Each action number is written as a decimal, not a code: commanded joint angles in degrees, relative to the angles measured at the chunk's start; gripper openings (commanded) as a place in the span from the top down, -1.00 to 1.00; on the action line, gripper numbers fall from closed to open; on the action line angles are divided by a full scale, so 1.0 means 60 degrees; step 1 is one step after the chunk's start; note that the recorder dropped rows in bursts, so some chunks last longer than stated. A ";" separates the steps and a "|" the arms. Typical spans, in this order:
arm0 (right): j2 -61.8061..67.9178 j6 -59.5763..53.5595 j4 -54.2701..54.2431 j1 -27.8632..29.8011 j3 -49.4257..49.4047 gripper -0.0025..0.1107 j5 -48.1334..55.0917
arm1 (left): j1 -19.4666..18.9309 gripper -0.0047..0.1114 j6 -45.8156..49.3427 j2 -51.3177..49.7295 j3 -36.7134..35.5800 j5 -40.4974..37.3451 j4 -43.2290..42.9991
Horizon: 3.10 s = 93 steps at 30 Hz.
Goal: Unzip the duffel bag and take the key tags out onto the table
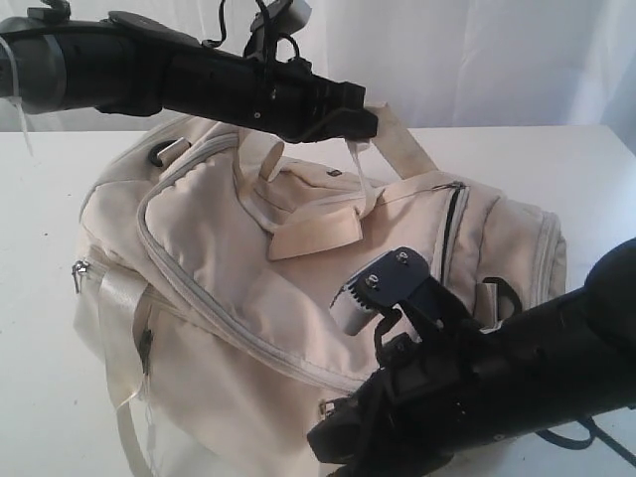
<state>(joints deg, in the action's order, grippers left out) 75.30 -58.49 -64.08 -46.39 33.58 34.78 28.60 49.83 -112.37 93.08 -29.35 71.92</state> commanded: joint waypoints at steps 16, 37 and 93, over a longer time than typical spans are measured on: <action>-0.3717 0.8341 0.8690 -0.0066 0.1896 -0.31 0.1749 | -0.0103 -0.48 0.0236 0.2027 0.0037 -0.0786 -0.2405; -0.2825 1.1191 1.3119 0.1182 0.3173 0.04 0.2220 | 0.0433 0.92 -0.0060 0.8739 -0.7963 -0.1363 -0.2219; -0.0261 0.7213 0.7451 0.2516 0.3980 -0.01 0.3478 | 0.5359 0.58 0.1243 0.4824 -0.8279 0.4335 -0.0855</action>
<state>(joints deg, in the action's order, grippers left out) 73.22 -14.53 -19.17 -31.60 58.04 56.16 60.38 57.48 -84.96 43.15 -1.26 66.16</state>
